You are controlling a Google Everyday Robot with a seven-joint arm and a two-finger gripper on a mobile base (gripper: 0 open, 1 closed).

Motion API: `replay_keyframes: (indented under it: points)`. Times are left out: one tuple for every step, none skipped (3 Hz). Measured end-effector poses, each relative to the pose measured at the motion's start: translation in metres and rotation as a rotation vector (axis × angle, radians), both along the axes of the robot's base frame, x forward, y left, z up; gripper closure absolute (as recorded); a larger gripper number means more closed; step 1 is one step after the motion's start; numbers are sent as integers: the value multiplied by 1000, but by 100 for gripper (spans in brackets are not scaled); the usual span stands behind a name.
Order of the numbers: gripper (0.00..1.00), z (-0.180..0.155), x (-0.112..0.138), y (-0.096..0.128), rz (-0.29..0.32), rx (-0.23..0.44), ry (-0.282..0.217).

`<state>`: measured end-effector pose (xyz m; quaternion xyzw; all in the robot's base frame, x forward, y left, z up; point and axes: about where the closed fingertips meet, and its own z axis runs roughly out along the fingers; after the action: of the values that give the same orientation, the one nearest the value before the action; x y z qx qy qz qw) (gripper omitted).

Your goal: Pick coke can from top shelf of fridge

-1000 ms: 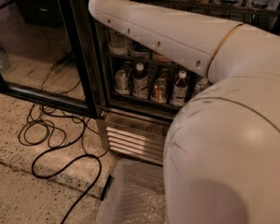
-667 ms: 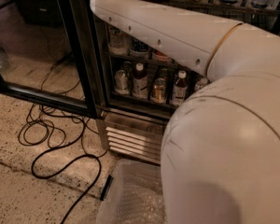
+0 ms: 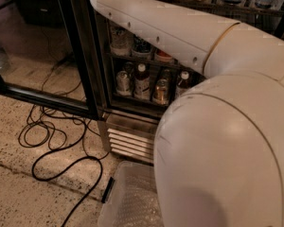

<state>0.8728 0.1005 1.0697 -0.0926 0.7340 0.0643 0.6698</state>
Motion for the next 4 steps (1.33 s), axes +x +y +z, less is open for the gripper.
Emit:
replay_keyframes:
  points:
    - [27,0,9,-2,-10,-12,-5]
    - [26,0,7,-3,-11,-14,-4]
    - [26,-3,8,-4,-16,-18,-1]
    - [26,-6,9,-6,-22,-24,3]
